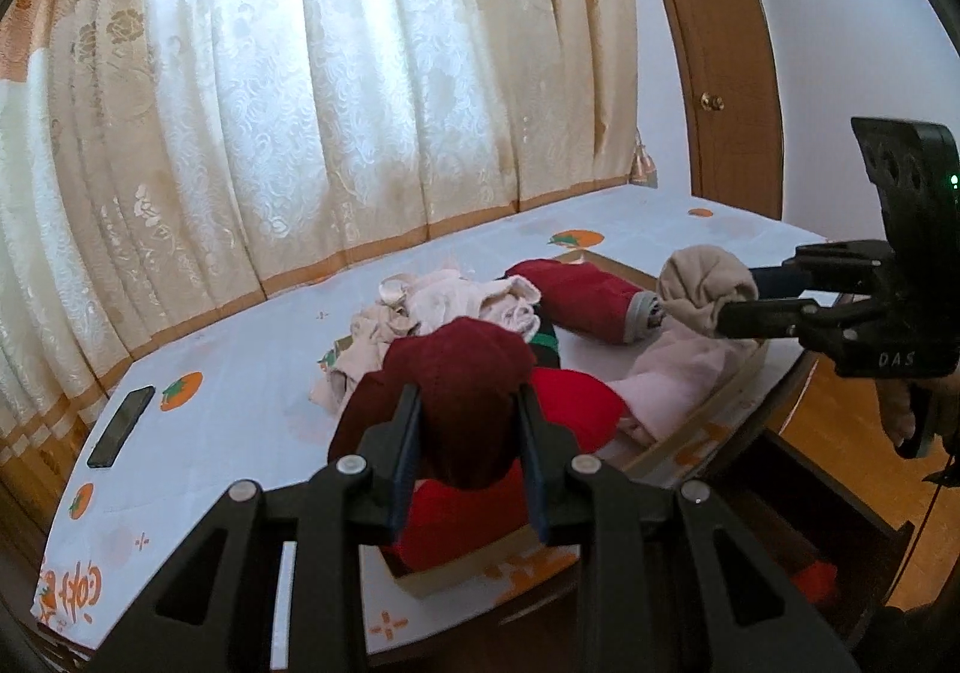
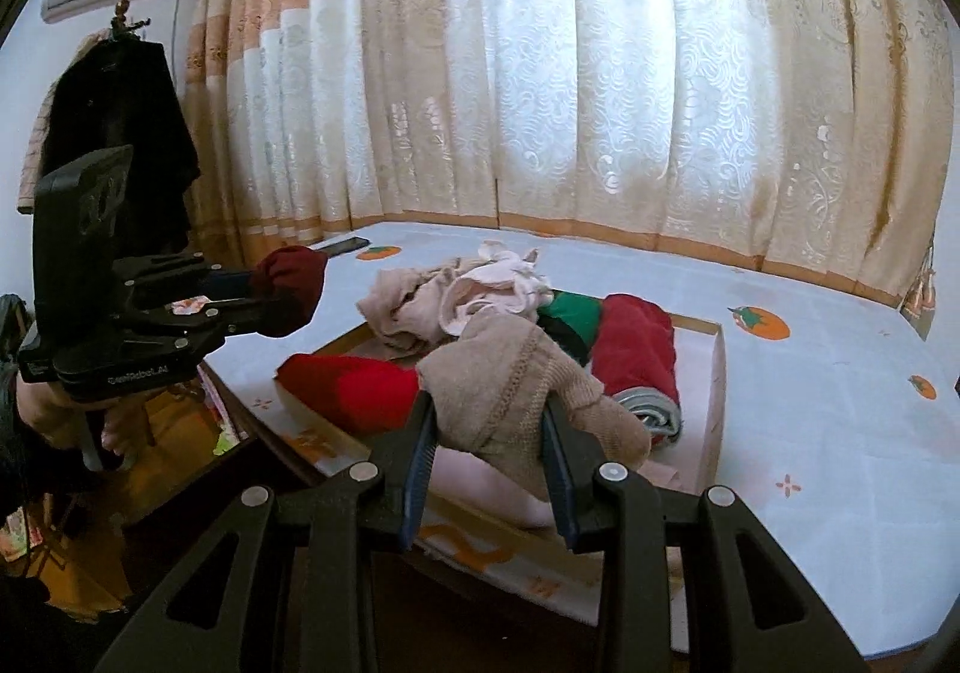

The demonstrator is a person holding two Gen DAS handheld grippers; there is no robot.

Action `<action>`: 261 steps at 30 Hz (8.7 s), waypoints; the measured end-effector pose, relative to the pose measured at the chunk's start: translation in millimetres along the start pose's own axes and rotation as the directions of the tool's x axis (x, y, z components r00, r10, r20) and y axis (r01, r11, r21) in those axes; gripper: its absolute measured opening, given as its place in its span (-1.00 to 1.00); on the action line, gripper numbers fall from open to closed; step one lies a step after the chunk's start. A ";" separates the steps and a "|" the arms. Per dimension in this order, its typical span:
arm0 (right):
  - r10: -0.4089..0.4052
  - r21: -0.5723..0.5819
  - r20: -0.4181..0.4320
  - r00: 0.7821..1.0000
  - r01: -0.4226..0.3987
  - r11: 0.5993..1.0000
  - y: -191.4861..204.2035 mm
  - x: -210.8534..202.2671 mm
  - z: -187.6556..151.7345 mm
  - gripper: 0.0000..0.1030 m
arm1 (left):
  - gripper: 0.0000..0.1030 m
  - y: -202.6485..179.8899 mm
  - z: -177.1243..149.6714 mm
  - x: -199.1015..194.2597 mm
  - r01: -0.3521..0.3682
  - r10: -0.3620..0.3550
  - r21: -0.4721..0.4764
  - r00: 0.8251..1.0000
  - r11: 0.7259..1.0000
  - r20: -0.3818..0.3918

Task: Take underwear out of drawer
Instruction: 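Lower the dark red sock and beige underwear into the tray and open both tools, then move both open tools down from the tray into the open drawer, then grasp a grey sock with the left tool while the right tool grasps a red sock, then lift the grey sock and red sock up out of the drawer over the tray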

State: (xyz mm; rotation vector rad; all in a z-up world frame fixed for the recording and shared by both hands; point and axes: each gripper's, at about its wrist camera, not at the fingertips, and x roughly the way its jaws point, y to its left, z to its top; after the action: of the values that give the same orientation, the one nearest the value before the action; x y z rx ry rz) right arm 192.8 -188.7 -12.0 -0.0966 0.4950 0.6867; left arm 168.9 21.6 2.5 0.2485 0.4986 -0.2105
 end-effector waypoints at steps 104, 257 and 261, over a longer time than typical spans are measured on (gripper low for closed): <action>-0.029 -0.188 -0.445 0.895 -0.062 0.980 47.7 -27.4 -107.4 0.23 | 0.71 -69.1 -85.0 -13.1 0.219 -0.212 -0.007 0.937 0.976 -0.278; 0.088 0.165 -0.277 0.957 -0.043 0.985 22.7 -56.8 -111.2 -0.61 | -0.91 -128.2 -91.0 19.5 0.205 -0.195 0.004 0.936 0.979 -0.294; 0.089 0.163 -0.247 0.965 -0.049 0.985 23.9 -60.3 -104.4 -0.61 | -0.91 -116.1 -84.4 12.4 0.165 -0.161 -0.007 0.953 0.986 -0.256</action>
State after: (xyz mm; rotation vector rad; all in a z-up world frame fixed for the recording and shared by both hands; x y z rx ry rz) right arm 95.4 -231.0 -73.9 -0.0193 0.7993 0.7049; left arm 112.1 -66.1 -96.6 0.2503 0.7758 -0.3455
